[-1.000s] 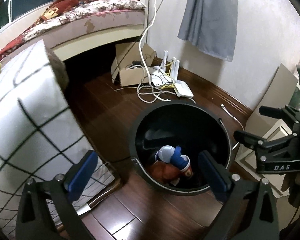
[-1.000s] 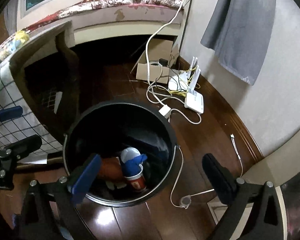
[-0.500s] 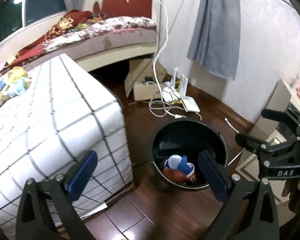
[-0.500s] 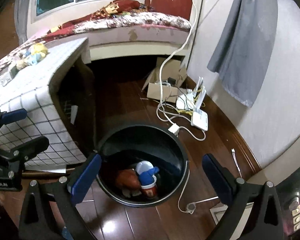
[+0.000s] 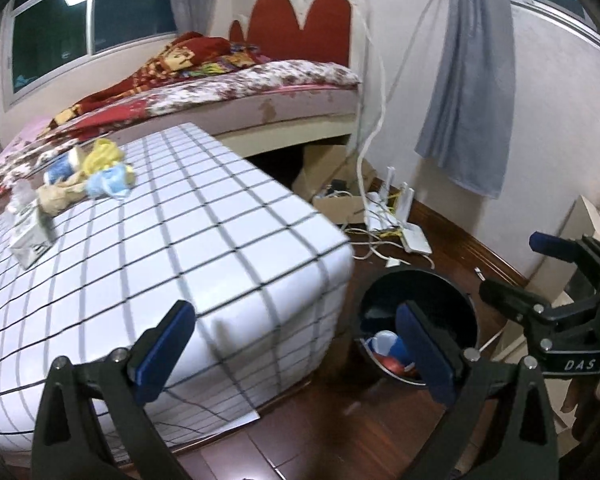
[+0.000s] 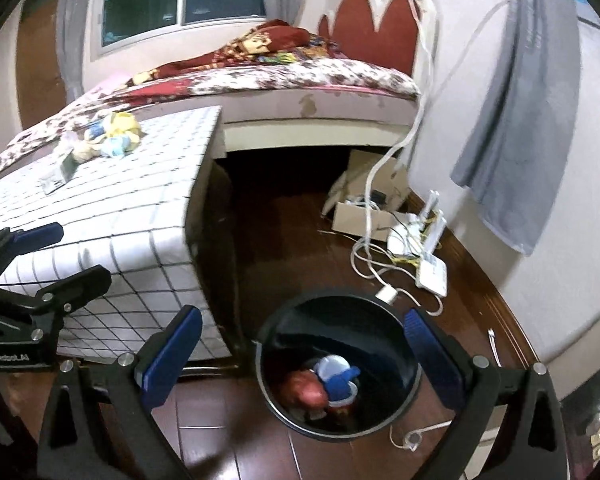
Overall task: Collect trash
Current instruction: 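Move both tools back toward the table items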
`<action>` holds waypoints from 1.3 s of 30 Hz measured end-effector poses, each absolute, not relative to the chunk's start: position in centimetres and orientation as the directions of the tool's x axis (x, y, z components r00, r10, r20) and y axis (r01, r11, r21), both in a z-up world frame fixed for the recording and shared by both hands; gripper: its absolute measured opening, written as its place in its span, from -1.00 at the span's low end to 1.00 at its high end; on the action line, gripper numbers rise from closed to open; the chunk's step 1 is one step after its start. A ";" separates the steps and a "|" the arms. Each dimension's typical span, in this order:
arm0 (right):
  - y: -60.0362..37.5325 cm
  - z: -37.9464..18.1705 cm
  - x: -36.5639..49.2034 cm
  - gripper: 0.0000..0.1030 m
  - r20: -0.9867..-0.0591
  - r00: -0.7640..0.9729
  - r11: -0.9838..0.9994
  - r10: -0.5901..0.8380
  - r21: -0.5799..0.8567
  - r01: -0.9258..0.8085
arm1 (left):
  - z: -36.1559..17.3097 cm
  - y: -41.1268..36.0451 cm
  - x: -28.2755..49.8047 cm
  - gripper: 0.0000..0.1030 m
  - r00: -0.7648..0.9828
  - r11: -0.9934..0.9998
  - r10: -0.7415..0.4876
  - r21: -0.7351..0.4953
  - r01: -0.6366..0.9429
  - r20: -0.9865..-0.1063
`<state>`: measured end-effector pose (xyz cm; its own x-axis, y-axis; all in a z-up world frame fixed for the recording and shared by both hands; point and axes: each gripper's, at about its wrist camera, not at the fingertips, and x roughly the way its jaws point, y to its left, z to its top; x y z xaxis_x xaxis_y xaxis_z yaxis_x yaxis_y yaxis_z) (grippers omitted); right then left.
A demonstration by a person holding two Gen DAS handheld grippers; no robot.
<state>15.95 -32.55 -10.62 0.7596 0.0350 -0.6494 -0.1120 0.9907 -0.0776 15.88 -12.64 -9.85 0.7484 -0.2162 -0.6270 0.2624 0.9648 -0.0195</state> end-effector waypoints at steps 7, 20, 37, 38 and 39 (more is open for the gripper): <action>-28.8 -9.9 17.2 0.98 -0.631 0.770 0.980 0.093 -0.076 -0.181 | -9.3 -8.9 16.0 0.97 0.779 0.984 -0.145 -0.006 0.178 -0.610; -20.5 -8.3 19.8 0.98 -0.600 0.768 0.945 0.224 -0.059 -0.321 | -8.5 0.8 16.7 0.97 0.795 0.999 0.038 0.023 -0.031 -0.605; -12.1 -6.4 24.0 0.98 -0.573 0.746 0.893 0.340 -0.053 -0.447 | -7.5 8.6 18.0 0.97 0.779 0.984 0.160 0.033 -0.176 -0.606; -12.0 -6.2 24.6 0.98 -0.573 0.744 0.891 0.345 -0.049 -0.451 | -7.5 9.0 18.4 0.95 0.776 0.983 0.164 0.032 -0.182 -0.609; -11.7 -6.0 25.4 0.98 -0.575 0.736 0.888 0.358 -0.035 -0.459 | -7.5 9.3 18.9 0.95 0.775 0.981 0.167 0.025 -0.192 -0.609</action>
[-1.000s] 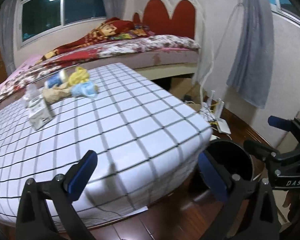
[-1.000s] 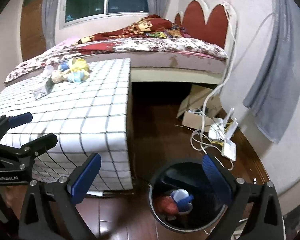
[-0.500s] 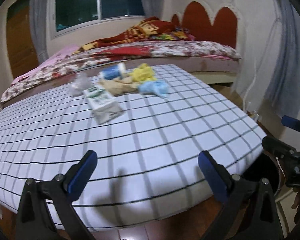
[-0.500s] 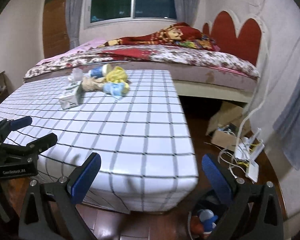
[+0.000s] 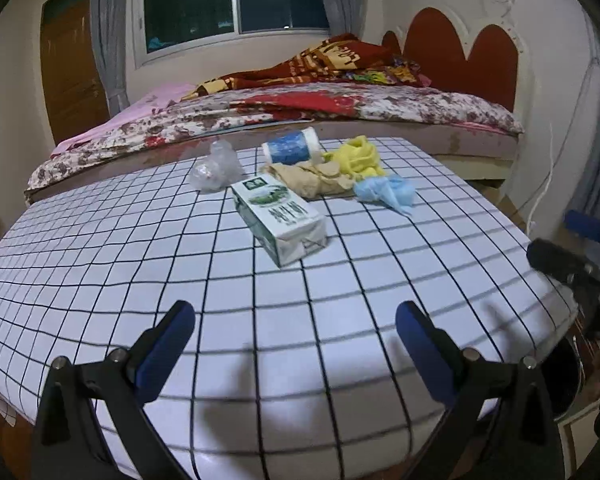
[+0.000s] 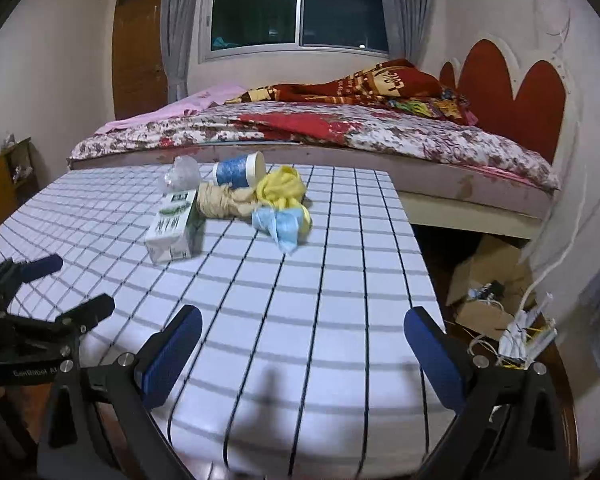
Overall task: Collect trash
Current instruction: 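Move both tools back toward the table items, then grasp the blue face mask with the right tool while the left tool grasps the milk carton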
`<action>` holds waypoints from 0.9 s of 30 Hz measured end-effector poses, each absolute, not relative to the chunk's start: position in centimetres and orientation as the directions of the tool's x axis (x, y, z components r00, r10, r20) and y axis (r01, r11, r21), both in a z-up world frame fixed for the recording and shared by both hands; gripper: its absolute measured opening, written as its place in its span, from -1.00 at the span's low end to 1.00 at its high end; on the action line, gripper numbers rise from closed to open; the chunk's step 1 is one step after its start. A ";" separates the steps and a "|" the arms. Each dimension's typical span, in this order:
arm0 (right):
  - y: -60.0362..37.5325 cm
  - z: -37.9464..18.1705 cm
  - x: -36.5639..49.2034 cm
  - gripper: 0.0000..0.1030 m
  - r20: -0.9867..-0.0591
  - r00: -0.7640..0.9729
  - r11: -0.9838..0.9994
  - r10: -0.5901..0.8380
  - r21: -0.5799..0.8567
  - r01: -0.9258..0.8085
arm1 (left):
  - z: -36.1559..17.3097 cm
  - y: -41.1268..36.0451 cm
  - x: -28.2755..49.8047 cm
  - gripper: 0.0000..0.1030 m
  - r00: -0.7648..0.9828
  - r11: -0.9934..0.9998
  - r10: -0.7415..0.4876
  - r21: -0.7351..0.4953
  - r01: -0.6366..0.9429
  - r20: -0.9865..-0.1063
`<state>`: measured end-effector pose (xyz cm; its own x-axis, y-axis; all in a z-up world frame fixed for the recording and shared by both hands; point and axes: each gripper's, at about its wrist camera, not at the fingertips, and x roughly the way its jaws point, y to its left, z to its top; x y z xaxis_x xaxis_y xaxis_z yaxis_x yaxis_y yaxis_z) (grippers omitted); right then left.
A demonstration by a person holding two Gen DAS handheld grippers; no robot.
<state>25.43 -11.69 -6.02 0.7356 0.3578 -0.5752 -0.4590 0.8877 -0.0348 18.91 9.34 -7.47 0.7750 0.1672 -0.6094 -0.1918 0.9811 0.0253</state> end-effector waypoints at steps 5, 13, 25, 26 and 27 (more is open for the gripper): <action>-9.0 -6.2 29.3 0.98 -0.591 0.724 0.860 0.355 -0.098 -0.501 | -7.6 10.4 22.6 0.89 0.762 0.978 0.161 -0.001 -0.208 -0.628; -5.8 -8.7 35.9 0.98 -0.685 0.661 0.828 0.306 -0.150 -0.540 | -8.6 11.2 28.2 0.80 0.726 0.966 0.148 -0.059 -0.251 -0.671; -3.3 -11.0 40.9 0.98 -0.746 0.582 0.827 0.324 -0.075 -0.557 | -10.5 12.6 32.4 0.75 0.667 0.957 0.134 -0.079 -0.279 -0.733; -3.0 -11.1 41.1 0.97 -0.747 0.580 0.827 0.325 -0.073 -0.558 | -10.5 12.8 32.5 0.71 0.661 0.956 0.137 -0.077 -0.284 -0.738; -2.7 -11.2 41.4 0.91 -0.748 0.578 0.827 0.325 -0.071 -0.557 | -10.6 13.0 32.7 0.69 0.655 0.956 0.129 -0.082 -0.281 -0.744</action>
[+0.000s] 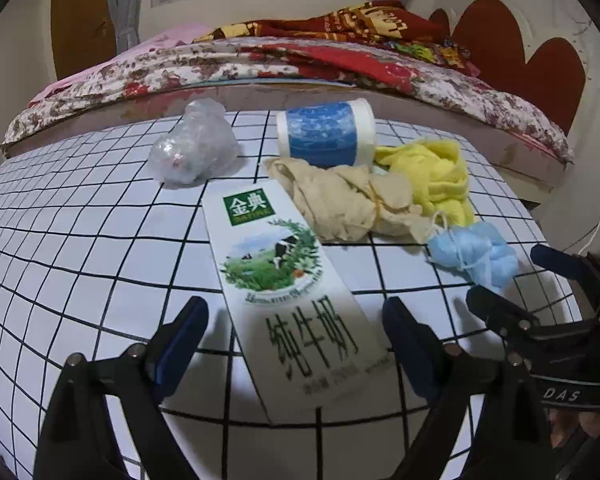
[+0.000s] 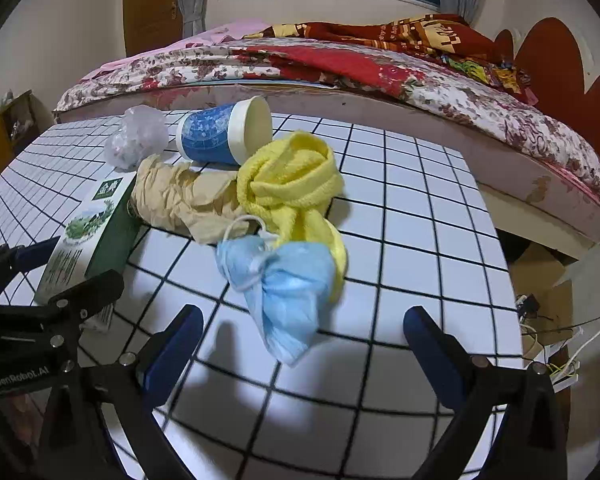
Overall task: Collect trash
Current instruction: 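Grasp the blue face mask with the right tool while the left tool grasps the milk carton, then carry the face mask and milk carton over the black bin with both tools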
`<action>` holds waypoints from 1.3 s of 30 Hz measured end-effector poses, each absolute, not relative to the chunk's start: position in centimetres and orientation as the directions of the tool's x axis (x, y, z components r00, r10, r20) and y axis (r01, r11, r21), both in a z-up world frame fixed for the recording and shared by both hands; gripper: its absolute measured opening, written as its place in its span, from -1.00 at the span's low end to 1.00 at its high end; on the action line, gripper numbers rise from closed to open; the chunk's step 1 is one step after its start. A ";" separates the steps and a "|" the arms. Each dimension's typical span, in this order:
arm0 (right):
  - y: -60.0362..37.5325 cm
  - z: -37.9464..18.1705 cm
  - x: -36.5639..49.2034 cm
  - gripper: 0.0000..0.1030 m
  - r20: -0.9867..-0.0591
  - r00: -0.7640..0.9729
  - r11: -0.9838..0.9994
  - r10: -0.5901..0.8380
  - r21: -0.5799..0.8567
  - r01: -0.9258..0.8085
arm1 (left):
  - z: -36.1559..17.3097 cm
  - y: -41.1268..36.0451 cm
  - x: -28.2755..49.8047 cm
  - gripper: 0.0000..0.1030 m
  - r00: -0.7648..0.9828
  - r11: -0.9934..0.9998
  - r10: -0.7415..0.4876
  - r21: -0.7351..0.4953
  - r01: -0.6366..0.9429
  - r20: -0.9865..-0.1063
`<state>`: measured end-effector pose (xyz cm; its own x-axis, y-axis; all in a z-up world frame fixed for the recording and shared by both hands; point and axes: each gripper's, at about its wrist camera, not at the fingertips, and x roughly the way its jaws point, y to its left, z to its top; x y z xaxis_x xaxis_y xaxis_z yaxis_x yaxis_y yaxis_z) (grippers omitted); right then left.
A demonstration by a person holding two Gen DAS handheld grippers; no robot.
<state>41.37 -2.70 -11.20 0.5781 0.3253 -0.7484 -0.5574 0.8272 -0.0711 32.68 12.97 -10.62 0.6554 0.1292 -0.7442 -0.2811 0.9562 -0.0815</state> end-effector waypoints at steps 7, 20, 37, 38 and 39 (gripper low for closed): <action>-1.3 -11.5 42.0 0.27 -0.758 0.556 0.828 0.341 -0.038 -0.559 | -11.0 13.7 32.3 0.39 0.645 0.966 0.093 -0.089 -0.244 -0.759; -3.6 -10.4 36.9 -0.61 -0.721 0.580 0.828 0.380 -0.016 -0.561 | -9.7 13.4 27.3 0.17 0.715 0.989 0.039 -0.077 -0.129 -0.698; -8.3 -7.9 28.5 -0.65 -0.671 0.621 0.819 0.405 -0.035 -0.573 | -8.6 11.8 21.3 0.07 0.767 0.985 -0.001 -0.131 -0.108 -0.641; -8.7 -7.7 28.1 -0.65 -0.666 0.625 0.821 0.407 -0.033 -0.570 | -8.3 11.4 21.0 0.07 0.774 0.987 -0.005 -0.129 -0.099 -0.633; -9.2 -7.5 27.7 -0.65 -0.661 0.630 0.824 0.407 -0.032 -0.566 | -8.0 10.9 20.7 0.07 0.782 0.988 -0.007 -0.123 -0.090 -0.624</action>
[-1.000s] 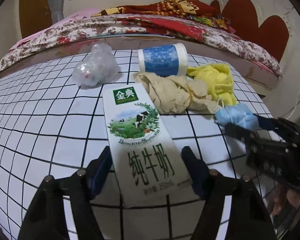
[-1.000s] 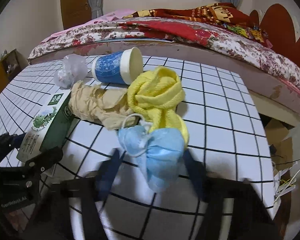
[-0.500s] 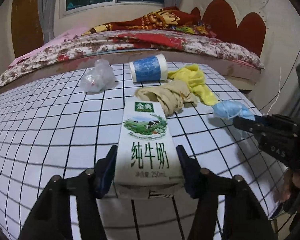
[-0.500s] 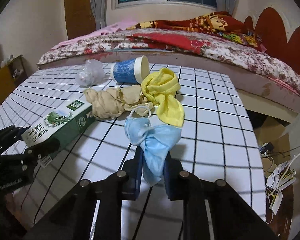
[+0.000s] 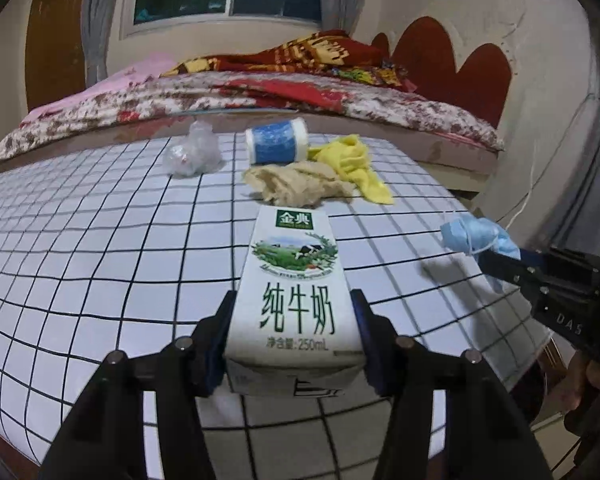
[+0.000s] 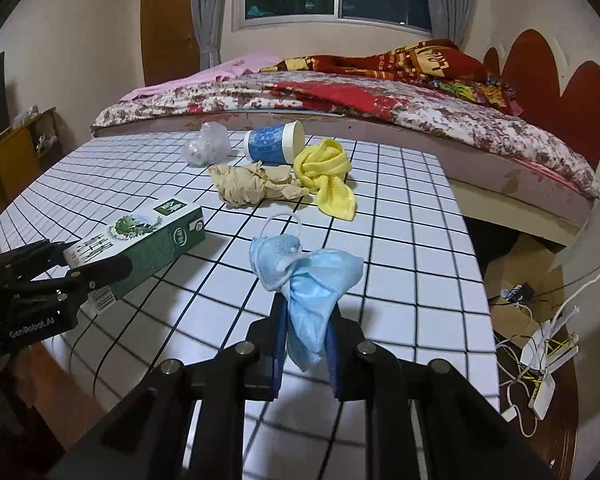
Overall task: Collect trash
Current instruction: 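Carry the face mask and milk carton over the black bin with both tools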
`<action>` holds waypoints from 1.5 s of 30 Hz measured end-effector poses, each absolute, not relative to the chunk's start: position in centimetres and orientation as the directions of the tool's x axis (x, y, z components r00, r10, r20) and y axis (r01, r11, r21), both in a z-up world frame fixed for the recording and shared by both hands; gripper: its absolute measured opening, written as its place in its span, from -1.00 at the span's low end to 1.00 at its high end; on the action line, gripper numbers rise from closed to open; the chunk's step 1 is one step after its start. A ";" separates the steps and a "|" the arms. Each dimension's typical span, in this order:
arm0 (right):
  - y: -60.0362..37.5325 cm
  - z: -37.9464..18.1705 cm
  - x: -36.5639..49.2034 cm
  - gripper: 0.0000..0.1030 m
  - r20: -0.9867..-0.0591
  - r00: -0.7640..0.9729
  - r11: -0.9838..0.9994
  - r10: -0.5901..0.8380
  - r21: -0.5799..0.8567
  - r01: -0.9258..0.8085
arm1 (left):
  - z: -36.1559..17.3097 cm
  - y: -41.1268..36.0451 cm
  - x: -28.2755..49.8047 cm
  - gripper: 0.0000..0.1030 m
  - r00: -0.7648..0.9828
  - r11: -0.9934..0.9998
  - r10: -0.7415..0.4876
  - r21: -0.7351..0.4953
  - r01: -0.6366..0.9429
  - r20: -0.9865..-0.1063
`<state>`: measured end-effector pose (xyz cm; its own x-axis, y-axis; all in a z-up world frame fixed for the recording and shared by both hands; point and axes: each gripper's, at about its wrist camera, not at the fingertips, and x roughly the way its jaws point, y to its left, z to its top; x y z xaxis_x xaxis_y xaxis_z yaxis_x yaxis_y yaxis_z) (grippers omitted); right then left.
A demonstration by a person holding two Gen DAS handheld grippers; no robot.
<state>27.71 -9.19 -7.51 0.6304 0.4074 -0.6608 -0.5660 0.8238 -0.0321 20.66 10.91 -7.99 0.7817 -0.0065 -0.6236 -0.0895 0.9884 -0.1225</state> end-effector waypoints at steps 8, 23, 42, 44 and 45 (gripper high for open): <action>-14.1 -6.6 25.1 -0.65 -0.628 0.675 0.865 0.388 -0.007 -0.502 | -6.5 6.7 19.5 0.07 0.808 0.996 -0.060 -0.092 0.008 -0.586; -24.7 -5.4 21.5 -0.65 -0.580 0.761 0.938 0.289 0.013 -0.346 | -5.1 -4.0 18.2 0.07 0.794 0.972 -0.227 -0.081 0.221 -0.565; -35.9 -7.1 18.1 -0.65 -0.611 0.781 0.990 0.130 0.030 -0.141 | -6.0 -15.6 16.9 0.07 0.710 0.901 -0.388 -0.078 0.427 -0.587; -37.0 -7.6 17.7 -0.65 -0.620 0.777 0.992 0.114 0.034 -0.119 | -6.3 -16.7 16.8 0.07 0.697 0.891 -0.402 -0.079 0.447 -0.594; -37.7 -7.9 17.5 -0.65 -0.625 0.773 0.993 0.108 0.038 -0.108 | -6.5 -17.2 16.8 0.07 0.689 0.886 -0.408 -0.080 0.456 -0.598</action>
<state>17.52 -37.66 -7.86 0.7732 0.1076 -0.6249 -0.1078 0.9935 0.0377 16.75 -17.17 -6.51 0.6894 -0.4085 -0.5983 0.4559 0.8864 -0.0800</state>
